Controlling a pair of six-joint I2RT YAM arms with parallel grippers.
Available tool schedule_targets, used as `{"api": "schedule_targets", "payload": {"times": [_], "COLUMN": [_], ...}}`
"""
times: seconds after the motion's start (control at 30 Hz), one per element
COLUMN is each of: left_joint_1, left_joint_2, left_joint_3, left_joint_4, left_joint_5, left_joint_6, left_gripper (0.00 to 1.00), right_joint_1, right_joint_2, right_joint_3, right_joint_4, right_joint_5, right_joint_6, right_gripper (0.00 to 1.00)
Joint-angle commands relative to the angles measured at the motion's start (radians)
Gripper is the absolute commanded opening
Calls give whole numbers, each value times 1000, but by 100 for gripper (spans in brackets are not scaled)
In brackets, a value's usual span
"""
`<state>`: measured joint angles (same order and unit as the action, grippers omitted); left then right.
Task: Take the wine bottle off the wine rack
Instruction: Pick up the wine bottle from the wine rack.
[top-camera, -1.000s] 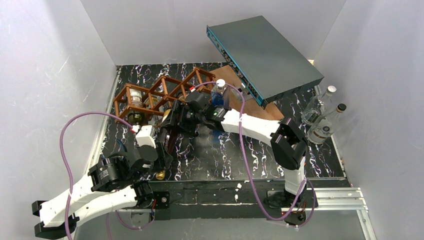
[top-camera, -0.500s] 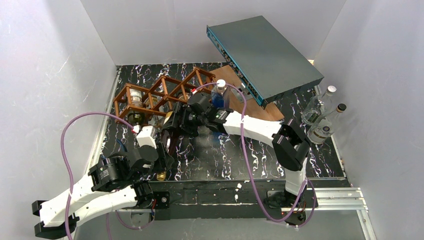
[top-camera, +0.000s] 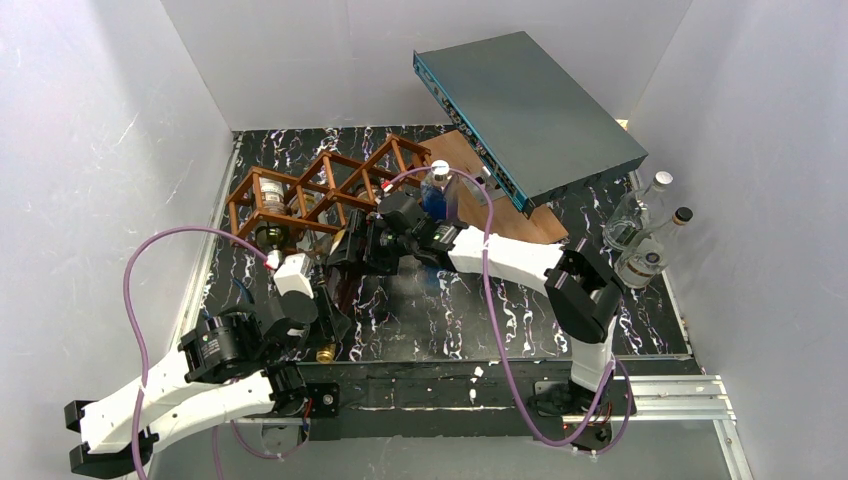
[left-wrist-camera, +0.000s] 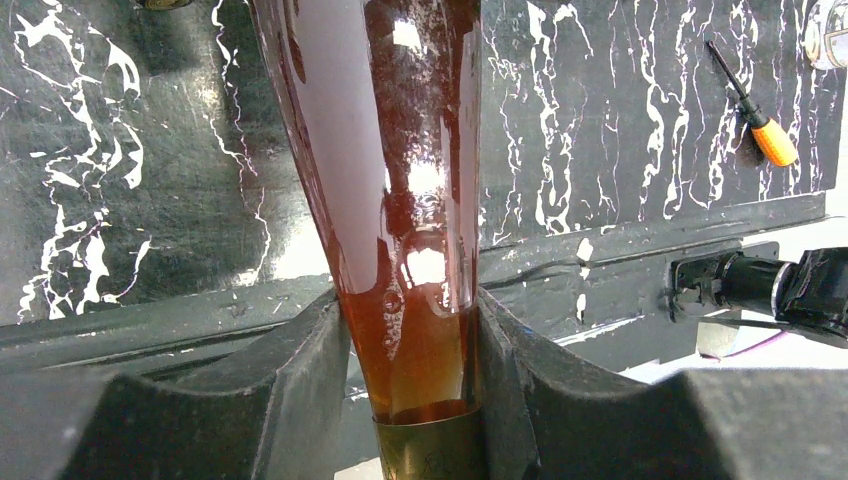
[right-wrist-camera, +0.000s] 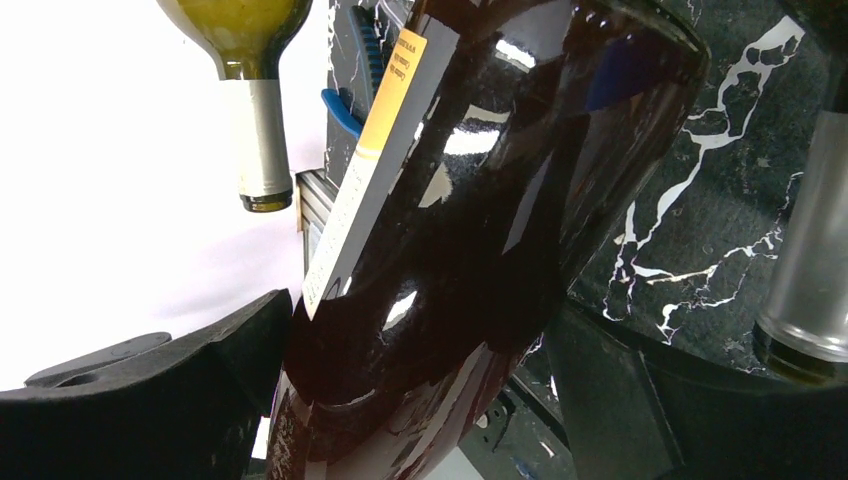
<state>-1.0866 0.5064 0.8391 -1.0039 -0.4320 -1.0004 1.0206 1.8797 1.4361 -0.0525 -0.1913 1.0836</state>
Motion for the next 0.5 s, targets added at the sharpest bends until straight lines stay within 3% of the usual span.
{"api": "schedule_targets", "payload": {"times": [0.0,0.47], "left_joint_1": [-14,-13], "left_joint_2": [-50,-72], "left_joint_3": [24,3], "left_joint_4": [164,141], "left_joint_5": [-14,-25], "left_joint_6": [-3,-14], "left_gripper": [0,0], "right_joint_1": [-2,-20], "right_joint_2": [-65,-90], "right_joint_3": [-10,-52], "right_joint_4": [144,158], "right_joint_5": [-9,-12], "right_joint_6": [-178,-178], "right_gripper": [98,98]}}
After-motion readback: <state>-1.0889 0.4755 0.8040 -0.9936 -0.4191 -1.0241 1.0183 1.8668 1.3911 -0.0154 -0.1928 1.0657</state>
